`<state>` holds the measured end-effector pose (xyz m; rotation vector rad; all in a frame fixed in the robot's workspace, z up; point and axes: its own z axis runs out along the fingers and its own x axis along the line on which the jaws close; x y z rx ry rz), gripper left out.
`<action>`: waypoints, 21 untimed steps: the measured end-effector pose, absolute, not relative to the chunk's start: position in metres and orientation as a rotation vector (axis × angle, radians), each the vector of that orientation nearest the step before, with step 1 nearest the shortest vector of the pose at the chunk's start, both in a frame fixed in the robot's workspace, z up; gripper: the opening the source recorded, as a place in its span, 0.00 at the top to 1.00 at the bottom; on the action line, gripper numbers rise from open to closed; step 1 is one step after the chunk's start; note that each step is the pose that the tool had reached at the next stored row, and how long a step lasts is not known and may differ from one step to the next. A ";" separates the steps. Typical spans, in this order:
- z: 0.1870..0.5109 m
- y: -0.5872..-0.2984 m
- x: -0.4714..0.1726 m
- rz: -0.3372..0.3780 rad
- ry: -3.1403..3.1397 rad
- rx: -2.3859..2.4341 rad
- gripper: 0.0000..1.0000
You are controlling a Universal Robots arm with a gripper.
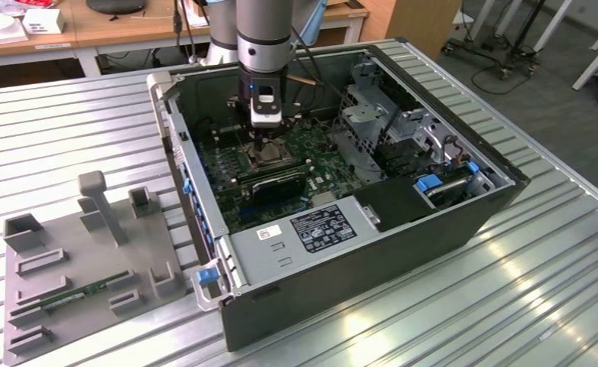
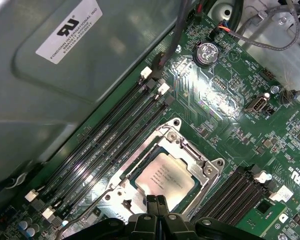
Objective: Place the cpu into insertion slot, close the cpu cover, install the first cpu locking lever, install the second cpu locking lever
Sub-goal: 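Close the cpu cover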
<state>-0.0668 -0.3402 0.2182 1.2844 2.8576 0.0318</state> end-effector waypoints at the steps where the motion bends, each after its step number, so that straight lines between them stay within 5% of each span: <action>1: 0.218 -0.340 -0.067 0.032 2.859 1.280 0.89; 21: 0.218 -0.340 -0.067 0.032 2.876 1.244 0.89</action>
